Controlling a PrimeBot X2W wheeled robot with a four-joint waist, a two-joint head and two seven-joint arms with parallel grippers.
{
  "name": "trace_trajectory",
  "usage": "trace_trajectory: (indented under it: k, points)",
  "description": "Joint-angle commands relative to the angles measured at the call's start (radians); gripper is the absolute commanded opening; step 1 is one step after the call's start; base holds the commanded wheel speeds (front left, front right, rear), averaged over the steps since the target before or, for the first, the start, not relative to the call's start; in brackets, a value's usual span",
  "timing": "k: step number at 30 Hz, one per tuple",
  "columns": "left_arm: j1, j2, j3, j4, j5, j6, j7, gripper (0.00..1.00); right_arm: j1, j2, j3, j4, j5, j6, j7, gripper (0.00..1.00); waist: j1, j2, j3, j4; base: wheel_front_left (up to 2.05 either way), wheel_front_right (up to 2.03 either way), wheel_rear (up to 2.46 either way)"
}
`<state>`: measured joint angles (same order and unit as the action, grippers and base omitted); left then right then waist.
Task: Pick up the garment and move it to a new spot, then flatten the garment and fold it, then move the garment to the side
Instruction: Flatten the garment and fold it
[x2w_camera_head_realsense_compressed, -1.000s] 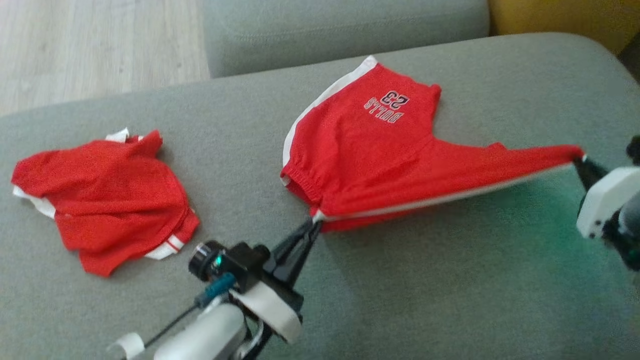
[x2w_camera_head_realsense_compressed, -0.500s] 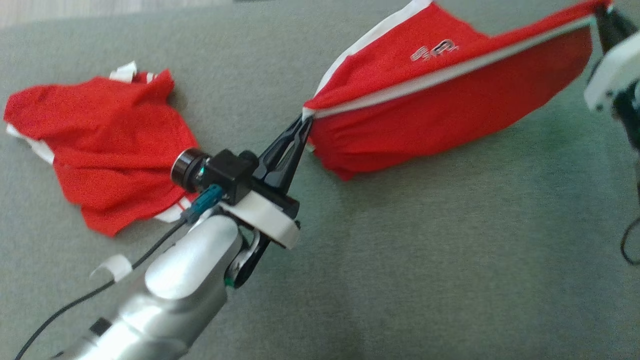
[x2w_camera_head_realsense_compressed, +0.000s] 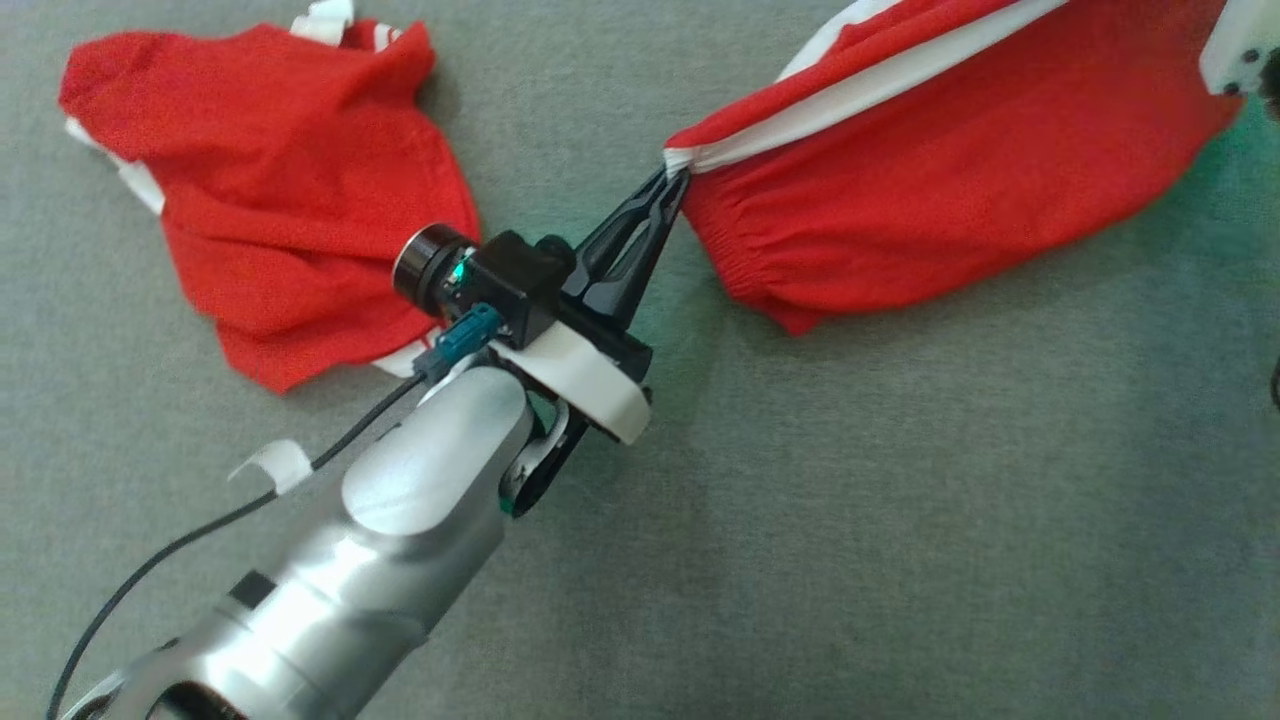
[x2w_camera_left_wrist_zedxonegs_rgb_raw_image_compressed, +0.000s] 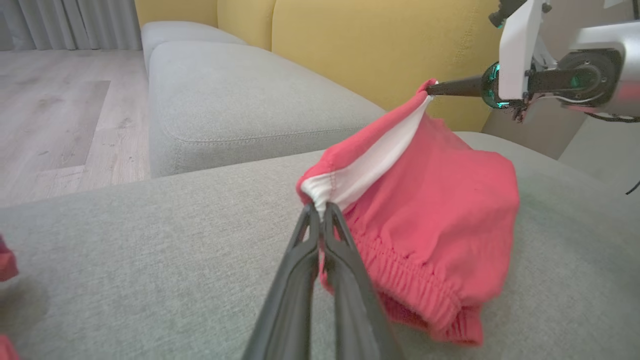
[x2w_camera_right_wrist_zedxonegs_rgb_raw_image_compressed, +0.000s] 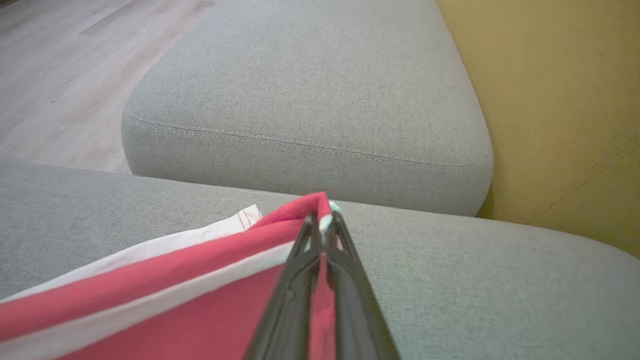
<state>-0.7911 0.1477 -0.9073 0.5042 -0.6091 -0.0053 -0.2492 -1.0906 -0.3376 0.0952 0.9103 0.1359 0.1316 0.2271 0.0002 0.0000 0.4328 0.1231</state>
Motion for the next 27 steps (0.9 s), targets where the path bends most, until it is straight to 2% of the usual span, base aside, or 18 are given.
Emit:
trace_trajectory:
  k: [1,10,11,12,13,14,21,27]
  points:
    - [-0.045,0.004,0.037,-0.013,0.013,-0.009,-0.009,0.0,-0.049,-0.005,0.002,-0.004,-0.012,-0.001,-0.023,0.0,-0.0002,0.0,0.027,0.029,0.0,0.0,0.0]
    - [-0.078,-0.044,0.055,0.025,0.043,-0.036,-0.012,0.0,-0.139,-0.006,0.001,0.13,-0.039,-0.001,-0.095,0.0,-0.0002,0.0,0.067,0.07,0.0,0.0,0.0]
    - [-0.078,-0.048,0.056,0.03,0.044,-0.039,-0.012,0.0,-0.147,-0.007,0.001,0.141,-0.04,-0.001,-0.101,0.33,-0.0002,0.0,0.07,0.072,0.0,0.0,0.0]
    - [-0.078,-0.051,0.057,0.034,0.046,-0.042,-0.012,0.27,-0.153,-0.008,0.001,0.154,-0.042,-0.001,-0.106,1.0,-0.0002,0.0,0.072,0.074,0.0,0.0,0.0]
    - [-0.079,-0.054,0.059,0.038,0.048,-0.044,-0.012,0.68,-0.158,-0.007,-0.002,0.169,-0.041,-0.001,-0.105,1.0,-0.0002,0.0,0.073,0.076,0.0,0.0,0.0]
    - [-0.079,-0.057,0.061,0.043,0.05,-0.045,-0.012,1.0,-0.164,-0.007,0.002,0.18,-0.045,-0.001,-0.109,1.0,-0.0002,0.0,0.074,0.078,0.0,0.0,0.0]
    - [-0.063,-0.061,0.094,0.049,0.08,-0.048,-0.012,1.0,-0.176,-0.01,0.012,0.23,-0.075,-0.001,-0.191,1.0,-0.0002,0.0,0.041,0.064,0.0,0.0,0.0]
    - [-0.01,-0.036,0.158,0.027,0.098,-0.036,-0.012,1.0,-0.159,0.018,0.018,0.248,-0.03,-0.001,-0.287,1.0,-0.0002,0.0,-0.046,0.027,0.0,0.0,0.0]
